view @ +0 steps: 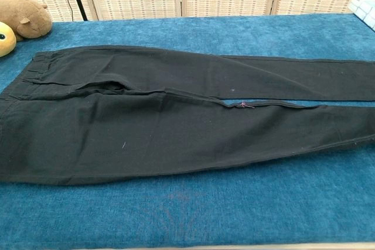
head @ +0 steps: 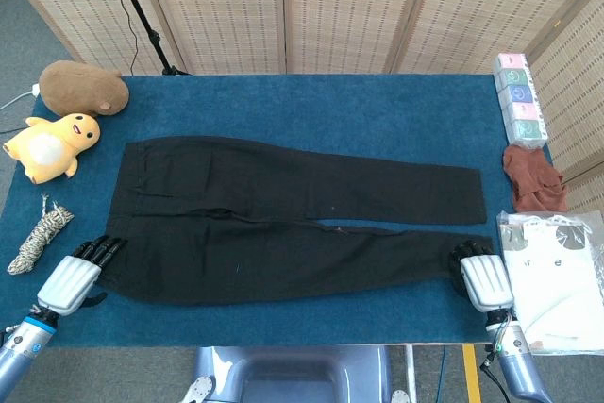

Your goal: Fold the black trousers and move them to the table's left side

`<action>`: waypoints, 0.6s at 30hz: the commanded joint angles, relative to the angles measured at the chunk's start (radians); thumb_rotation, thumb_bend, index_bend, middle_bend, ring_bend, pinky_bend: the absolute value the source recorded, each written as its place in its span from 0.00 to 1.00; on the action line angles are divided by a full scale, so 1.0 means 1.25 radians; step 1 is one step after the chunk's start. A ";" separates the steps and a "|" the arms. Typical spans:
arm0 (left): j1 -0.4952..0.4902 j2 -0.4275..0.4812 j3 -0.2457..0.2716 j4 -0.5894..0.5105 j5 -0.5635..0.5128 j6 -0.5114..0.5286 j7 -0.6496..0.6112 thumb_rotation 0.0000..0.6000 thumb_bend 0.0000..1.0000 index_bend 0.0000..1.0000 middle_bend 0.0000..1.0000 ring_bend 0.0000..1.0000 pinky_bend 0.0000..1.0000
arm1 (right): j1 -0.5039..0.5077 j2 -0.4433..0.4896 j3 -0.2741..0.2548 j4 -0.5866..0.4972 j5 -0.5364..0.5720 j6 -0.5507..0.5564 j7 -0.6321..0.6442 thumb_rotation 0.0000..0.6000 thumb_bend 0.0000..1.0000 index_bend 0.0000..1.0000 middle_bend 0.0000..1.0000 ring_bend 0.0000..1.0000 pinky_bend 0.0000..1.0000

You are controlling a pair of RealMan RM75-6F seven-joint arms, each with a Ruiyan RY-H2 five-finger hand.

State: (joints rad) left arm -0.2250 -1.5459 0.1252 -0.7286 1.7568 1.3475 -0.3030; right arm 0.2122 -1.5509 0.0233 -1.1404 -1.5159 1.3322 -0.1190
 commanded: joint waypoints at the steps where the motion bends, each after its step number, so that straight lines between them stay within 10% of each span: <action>1: -0.005 -0.009 0.001 0.008 -0.005 -0.002 0.004 1.00 0.15 0.07 0.16 0.10 0.21 | 0.000 0.000 0.000 0.000 0.000 -0.001 0.000 1.00 0.64 0.59 0.43 0.29 0.43; 18: -0.009 -0.039 0.003 0.048 -0.029 0.005 0.005 1.00 0.35 0.17 0.24 0.16 0.23 | 0.001 0.003 -0.001 -0.004 0.004 -0.004 0.002 1.00 0.67 0.59 0.43 0.29 0.43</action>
State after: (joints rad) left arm -0.2364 -1.5939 0.1284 -0.6685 1.7214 1.3539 -0.2961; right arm 0.2135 -1.5472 0.0226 -1.1449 -1.5110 1.3275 -0.1169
